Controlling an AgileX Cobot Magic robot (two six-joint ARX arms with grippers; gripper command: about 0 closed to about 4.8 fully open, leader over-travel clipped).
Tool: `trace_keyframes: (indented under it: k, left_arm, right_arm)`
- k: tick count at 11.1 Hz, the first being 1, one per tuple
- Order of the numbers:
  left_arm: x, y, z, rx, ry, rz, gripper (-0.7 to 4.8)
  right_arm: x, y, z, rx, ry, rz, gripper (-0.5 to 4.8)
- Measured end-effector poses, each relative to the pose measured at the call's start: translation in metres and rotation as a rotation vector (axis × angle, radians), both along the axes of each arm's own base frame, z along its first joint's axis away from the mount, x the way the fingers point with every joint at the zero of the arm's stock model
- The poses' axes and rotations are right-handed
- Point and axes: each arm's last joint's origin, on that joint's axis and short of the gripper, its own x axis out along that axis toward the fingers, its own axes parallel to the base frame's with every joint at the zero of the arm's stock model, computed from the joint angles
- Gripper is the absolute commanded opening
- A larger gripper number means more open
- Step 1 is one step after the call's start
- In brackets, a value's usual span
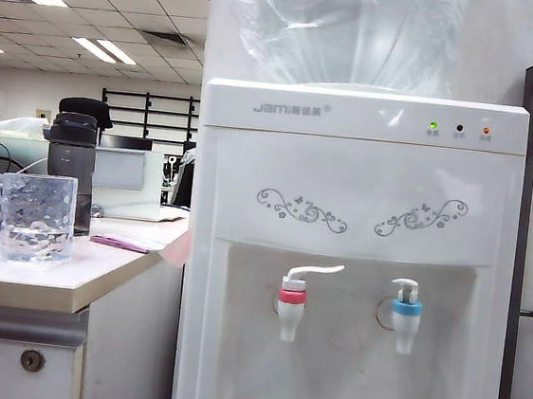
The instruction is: Pick up the plastic mug from the left desk, go to the cold water outlet of the water dispenser, press the vertical switch to get some water, then put the mug back on the desk.
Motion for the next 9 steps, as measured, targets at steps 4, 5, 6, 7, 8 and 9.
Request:
trace_keyframes:
  k: [4, 5, 6, 7, 8, 9]
  left_arm:
    - [-0.0001, -0.0005, -0.0022, 0.001, 0.023, -0.017, -0.05]
    - [-0.0001, -0.0005, -0.0022, -0.011, 0.023, -0.017, -0.05]
    - [-0.0001, -0.0005, -0.0022, -0.012, 0.023, -0.017, -0.05]
    - [-0.0001, -0.0005, -0.0022, -0.012, 0.023, -0.016, -0.05]
    - [-0.0001, -0.0005, -0.0022, -0.012, 0.023, -0.016, -0.05]
    - [-0.0001, -0.0005, -0.0022, -0.012, 0.023, -0.016, -0.05]
  right_arm:
    - [0.0, 0.0, 0.0, 0.0, 0.0, 0.0, -0.05]
    - [0.0, 0.0, 0.0, 0.0, 0.0, 0.0, -0.05]
    - [0.0, 0.0, 0.0, 0.0, 0.0, 0.0, -0.05]
    - [0.0, 0.0, 0.0, 0.0, 0.0, 0.0, -0.05]
    - [0.0, 0.0, 0.0, 0.0, 0.0, 0.0, -0.05]
    - [0.0, 0.0, 0.0, 0.0, 0.0, 0.0, -0.05]
